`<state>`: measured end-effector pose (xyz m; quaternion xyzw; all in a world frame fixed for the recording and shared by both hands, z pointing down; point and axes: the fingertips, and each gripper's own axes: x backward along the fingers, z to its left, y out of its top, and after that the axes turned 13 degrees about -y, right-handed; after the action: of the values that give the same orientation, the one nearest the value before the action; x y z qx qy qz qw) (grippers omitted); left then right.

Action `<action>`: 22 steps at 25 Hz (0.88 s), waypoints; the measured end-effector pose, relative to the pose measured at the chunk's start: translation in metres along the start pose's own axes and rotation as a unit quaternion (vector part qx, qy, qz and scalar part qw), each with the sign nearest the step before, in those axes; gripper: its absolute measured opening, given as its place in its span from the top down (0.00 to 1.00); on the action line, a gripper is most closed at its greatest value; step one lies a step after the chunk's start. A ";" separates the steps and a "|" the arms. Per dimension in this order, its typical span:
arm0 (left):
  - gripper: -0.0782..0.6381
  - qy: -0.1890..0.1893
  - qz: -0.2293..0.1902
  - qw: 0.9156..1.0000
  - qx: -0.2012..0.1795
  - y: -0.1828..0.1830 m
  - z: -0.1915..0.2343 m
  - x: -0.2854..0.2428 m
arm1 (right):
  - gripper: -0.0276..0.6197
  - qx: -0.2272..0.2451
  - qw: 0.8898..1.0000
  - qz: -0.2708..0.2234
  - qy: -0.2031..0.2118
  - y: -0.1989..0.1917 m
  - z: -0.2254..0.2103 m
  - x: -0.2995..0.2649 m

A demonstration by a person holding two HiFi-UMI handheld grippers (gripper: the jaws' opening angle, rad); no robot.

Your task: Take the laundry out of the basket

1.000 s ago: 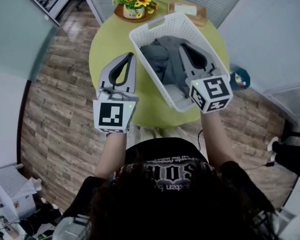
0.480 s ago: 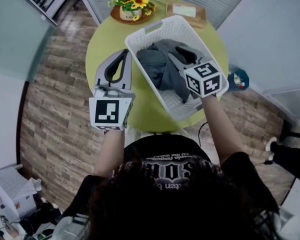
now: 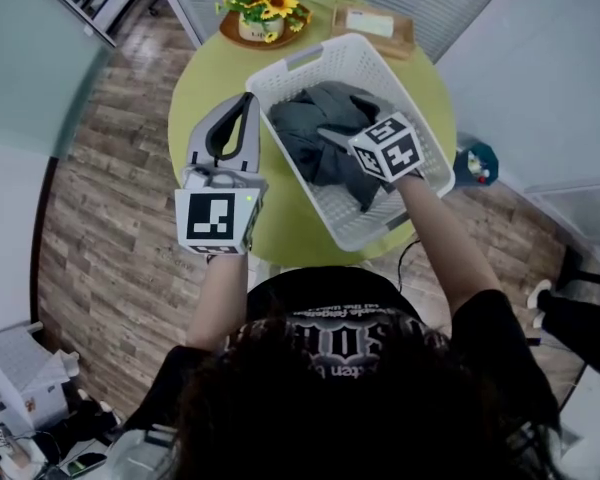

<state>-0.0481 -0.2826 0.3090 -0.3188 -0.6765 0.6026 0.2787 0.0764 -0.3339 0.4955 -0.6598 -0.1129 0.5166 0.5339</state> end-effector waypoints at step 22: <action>0.89 -0.003 0.015 1.000 -0.011 -0.006 -0.006 -0.012 | 0.25 -0.049 0.994 0.096 0.011 -0.061 -0.002 -0.062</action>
<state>-0.0365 -0.2887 0.3153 -0.3304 -0.6789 0.6001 0.2642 0.0750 -0.3544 0.5800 -0.6986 -0.0685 0.5517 0.4503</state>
